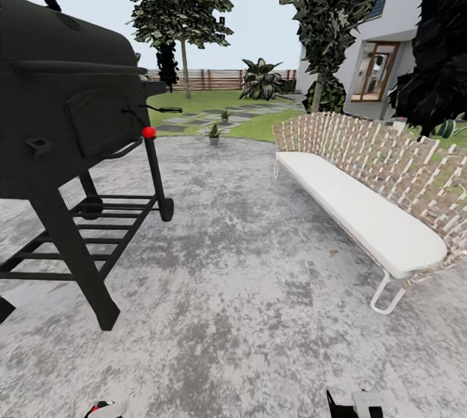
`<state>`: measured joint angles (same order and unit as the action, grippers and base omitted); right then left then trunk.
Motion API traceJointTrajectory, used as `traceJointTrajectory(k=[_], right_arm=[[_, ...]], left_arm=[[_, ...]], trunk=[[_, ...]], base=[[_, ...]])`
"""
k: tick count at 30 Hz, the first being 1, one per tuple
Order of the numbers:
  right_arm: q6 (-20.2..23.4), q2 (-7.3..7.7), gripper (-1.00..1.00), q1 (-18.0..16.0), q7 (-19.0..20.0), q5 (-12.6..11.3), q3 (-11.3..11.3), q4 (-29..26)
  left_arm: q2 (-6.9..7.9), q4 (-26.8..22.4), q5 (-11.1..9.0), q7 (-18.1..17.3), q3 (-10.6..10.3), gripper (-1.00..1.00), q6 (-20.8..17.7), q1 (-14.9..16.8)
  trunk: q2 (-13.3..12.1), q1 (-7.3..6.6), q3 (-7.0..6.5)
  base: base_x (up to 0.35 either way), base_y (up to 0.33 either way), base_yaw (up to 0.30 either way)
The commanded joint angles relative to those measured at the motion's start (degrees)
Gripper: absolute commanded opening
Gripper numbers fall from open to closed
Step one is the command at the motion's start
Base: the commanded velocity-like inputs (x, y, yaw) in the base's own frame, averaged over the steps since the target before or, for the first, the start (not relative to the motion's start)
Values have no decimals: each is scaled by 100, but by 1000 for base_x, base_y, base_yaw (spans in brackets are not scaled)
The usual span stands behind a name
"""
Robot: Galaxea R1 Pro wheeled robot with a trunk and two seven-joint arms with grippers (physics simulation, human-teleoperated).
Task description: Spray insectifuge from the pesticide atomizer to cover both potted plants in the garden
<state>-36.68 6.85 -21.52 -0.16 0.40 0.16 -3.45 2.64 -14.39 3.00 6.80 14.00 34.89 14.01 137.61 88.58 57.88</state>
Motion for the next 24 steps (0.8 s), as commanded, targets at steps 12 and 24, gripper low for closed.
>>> traceJointTrajectory(k=[12,24], right_arm=[[-14,10,100,-1,46,4,5,2],[-13,10,100,-1,32,13,1,6]], left_arm=[[0,6,34,49,-3,-100,18,5],[0,6,34,50,-3,-100,26,5]], trunk=[[2,2,13],[2,2,13]], base=[[297,-155,82],[336,-5,0]])
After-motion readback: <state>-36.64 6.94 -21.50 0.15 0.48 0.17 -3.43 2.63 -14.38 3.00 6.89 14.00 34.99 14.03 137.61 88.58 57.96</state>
